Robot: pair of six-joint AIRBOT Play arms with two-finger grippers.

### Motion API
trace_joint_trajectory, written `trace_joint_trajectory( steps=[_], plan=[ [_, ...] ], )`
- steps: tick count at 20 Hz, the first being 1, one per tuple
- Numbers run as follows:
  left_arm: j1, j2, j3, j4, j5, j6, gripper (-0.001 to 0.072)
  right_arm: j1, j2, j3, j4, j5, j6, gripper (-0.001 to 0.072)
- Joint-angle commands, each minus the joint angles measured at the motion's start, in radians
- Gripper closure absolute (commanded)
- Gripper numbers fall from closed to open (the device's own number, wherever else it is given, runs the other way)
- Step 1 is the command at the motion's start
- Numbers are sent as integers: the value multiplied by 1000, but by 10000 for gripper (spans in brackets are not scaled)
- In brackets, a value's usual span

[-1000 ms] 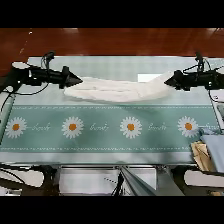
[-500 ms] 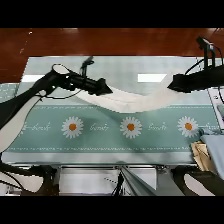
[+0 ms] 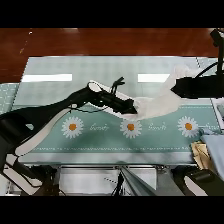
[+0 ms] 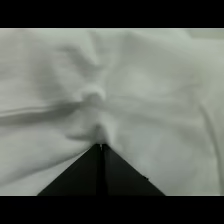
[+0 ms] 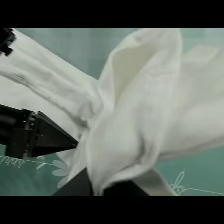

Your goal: Fold the shirts.

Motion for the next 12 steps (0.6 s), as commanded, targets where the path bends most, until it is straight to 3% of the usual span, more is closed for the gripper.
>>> trace_joint_trajectory(
  steps=[1,5,12],
  plan=[
    [-88,-51,1,-186,47,9,683,54,23,1,-11,1,66,679],
    [-20,-28,1,-188,73,34,684,56,23,1,-11,-80,64,679],
    [463,251,1,-7,6,36,685,129,-143,1,47,-373,35,679]
  ],
)
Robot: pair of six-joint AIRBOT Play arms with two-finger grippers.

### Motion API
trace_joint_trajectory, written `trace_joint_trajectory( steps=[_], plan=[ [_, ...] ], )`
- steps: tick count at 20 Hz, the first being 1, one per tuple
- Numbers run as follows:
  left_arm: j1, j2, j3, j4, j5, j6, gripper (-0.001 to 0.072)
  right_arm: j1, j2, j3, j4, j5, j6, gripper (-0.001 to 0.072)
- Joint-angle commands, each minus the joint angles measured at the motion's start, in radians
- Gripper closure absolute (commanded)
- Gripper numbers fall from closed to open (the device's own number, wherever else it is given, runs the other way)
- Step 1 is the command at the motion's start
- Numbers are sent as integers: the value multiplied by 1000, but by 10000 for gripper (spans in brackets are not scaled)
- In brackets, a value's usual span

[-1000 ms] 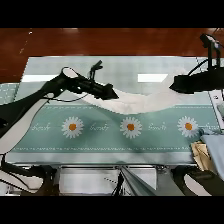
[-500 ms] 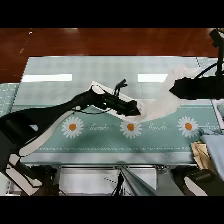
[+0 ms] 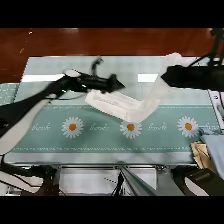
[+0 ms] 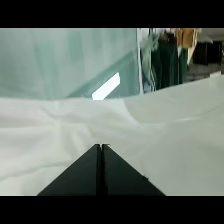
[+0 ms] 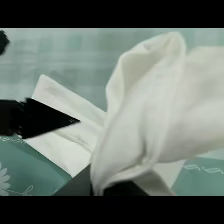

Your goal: Fold the shirts.

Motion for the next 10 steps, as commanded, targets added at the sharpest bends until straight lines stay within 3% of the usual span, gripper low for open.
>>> trace_joint_trajectory(
  steps=[1,6,10],
  plan=[
    [269,166,1,63,-43,3,685,82,-134,1,22,-154,-14,679],
    [586,379,1,64,-180,4,684,259,-397,1,23,-463,-14,679],
    [692,491,0,83,-309,4,684,362,-569,1,69,-683,-13,679]
  ],
)
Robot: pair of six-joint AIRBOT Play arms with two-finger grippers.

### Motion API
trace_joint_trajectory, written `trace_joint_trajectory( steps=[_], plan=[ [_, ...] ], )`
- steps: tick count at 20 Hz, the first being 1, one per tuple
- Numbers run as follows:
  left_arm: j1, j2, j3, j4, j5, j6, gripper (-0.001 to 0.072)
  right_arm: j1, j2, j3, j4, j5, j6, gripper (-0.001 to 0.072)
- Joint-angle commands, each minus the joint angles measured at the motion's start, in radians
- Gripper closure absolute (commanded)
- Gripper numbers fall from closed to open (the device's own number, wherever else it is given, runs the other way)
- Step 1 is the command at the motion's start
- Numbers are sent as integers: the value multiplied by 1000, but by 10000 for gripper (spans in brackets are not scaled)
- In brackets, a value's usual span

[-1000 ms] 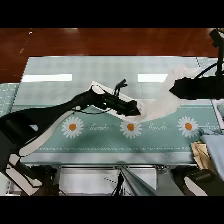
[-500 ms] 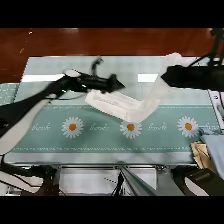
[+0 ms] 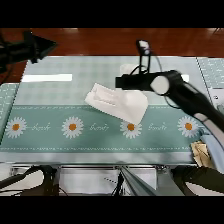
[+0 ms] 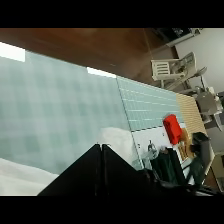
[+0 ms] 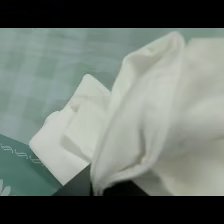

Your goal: Fold the shirts.

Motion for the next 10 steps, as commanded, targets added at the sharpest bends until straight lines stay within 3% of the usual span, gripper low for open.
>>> trace_joint_trajectory(
  steps=[1,5,6,8,10],
  plan=[
    [92,105,0,30,-125,1,684,90,-150,1,61,-243,1,679],
    [12,132,-2,95,-193,1,684,147,-222,2,151,-394,1,677],
    [-18,131,-2,112,-189,1,684,157,-224,1,150,-404,1,616],
    [-79,129,-2,170,-158,1,684,160,-219,2,147,-413,0,242],
    [-117,129,-2,225,-121,1,684,142,-183,1,138,-385,-13,209]
  ],
)
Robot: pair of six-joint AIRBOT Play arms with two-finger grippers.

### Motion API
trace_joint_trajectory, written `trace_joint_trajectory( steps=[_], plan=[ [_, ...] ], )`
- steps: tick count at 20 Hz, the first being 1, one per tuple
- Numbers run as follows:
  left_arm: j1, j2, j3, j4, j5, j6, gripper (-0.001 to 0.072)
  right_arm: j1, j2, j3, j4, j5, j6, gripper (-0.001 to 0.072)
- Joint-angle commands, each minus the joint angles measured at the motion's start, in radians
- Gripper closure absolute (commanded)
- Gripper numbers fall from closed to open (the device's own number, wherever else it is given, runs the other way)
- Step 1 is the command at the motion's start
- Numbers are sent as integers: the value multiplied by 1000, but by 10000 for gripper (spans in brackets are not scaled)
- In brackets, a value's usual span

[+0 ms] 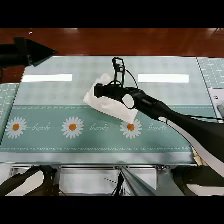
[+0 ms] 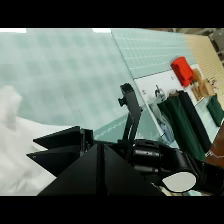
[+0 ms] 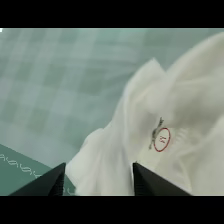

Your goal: Fold the shirts.

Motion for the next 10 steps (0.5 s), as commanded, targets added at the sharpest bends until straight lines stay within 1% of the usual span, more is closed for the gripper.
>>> trace_joint_trajectory(
  steps=[1,2,4,5,7,8,9,10],
  plan=[
    [-58,6,0,84,46,-1,684,-19,49,1,5,31,-47,210],
    [-49,6,1,84,58,-1,684,-48,95,0,-20,120,-94,210],
    [-11,6,2,83,67,-1,684,-124,195,0,-170,391,-123,210],
    [14,6,2,83,66,-1,684,-167,246,0,-300,570,-122,211],
    [68,6,2,83,62,-1,684,-247,311,-3,-575,916,-123,268],
    [90,6,2,83,53,-1,684,-298,333,-21,-695,1054,-123,277],
    [112,6,2,83,36,-1,684,-363,354,-60,-718,1112,-123,275],
    [127,6,2,83,14,-1,684,-431,373,-111,-641,1111,-123,250]
  ],
)
